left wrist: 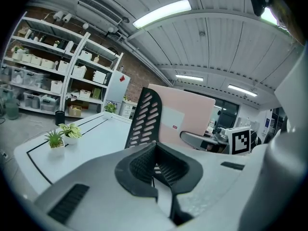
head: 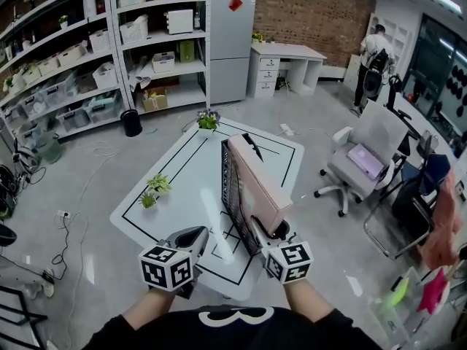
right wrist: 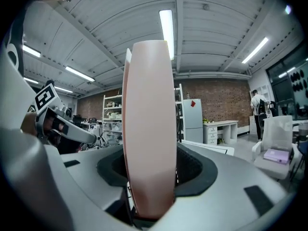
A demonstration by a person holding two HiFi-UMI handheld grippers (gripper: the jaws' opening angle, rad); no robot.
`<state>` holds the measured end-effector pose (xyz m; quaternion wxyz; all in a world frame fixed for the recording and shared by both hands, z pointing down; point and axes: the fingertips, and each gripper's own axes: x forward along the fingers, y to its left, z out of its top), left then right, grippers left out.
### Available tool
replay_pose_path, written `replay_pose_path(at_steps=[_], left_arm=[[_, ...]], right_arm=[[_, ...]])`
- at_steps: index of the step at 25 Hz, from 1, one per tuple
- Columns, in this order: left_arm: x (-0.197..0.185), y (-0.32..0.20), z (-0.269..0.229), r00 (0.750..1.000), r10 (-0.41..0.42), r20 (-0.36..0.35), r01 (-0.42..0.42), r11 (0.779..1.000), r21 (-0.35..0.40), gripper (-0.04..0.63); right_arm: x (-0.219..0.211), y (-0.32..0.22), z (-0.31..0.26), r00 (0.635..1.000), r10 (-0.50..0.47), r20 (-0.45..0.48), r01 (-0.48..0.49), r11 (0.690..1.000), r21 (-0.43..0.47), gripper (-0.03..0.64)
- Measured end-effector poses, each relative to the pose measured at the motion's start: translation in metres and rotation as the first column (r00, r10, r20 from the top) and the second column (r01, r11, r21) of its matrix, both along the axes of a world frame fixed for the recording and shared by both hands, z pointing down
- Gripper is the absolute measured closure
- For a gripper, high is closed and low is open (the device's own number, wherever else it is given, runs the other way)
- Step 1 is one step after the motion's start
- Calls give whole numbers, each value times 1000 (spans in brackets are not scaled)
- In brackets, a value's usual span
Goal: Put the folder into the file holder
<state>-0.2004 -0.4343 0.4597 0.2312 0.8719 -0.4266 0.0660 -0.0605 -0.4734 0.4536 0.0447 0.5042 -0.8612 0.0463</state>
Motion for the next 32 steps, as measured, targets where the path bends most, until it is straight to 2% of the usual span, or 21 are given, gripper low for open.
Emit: replay_pose_path(at_steps=[2, 4, 7, 12, 16, 17, 18, 20, 21, 24, 32], left_arm=[[4, 10, -5, 1000, -11, -1, 11, 1000, 1, 589], [9, 20, -13, 1000, -17, -4, 17, 1000, 6, 589], [20, 36, -25, 1000, -24, -16, 25, 1000, 18, 589], [47, 65, -39, 999, -18, -28, 19, 999, 33, 589], [71, 88, -48, 1000, -11, -27, 13, 998, 63, 589], [76, 94, -49, 1000, -15, -27, 17, 997, 71, 589], [81, 99, -51, 1000, -14, -26, 16, 997, 78, 589], [94, 111, -55, 1000, 4, -22, -2, 997, 83, 589], [101, 117, -58, 1000, 18, -20, -16, 996, 84, 589], [116, 135, -66, 999, 46, -20, -44, 995, 93, 589], [136, 167, -72, 999, 35, -37, -30, 992, 124, 589]], right_arm=[[2, 6, 1, 1000, -25, -4, 25, 999, -31, 381], [6, 15, -3, 999, -51, 10, 52, 997, -53, 367], [18, 38, -18, 995, -89, 42, 93, 992, -81, 367], [45, 80, -48, 985, -126, 118, 133, 989, -58, 367], [60, 112, -43, 968, -201, 147, 220, 968, -123, 371], [63, 120, -40, 964, -217, 155, 239, 961, -139, 380], [66, 127, -39, 959, -230, 169, 255, 955, -151, 420], [71, 141, -41, 940, -258, 222, 297, 941, -165, 549], [72, 149, -44, 926, -274, 258, 323, 931, -171, 593], [73, 167, -50, 894, -315, 318, 382, 908, -172, 612], [89, 202, -53, 891, -371, 261, 411, 904, -115, 614]])
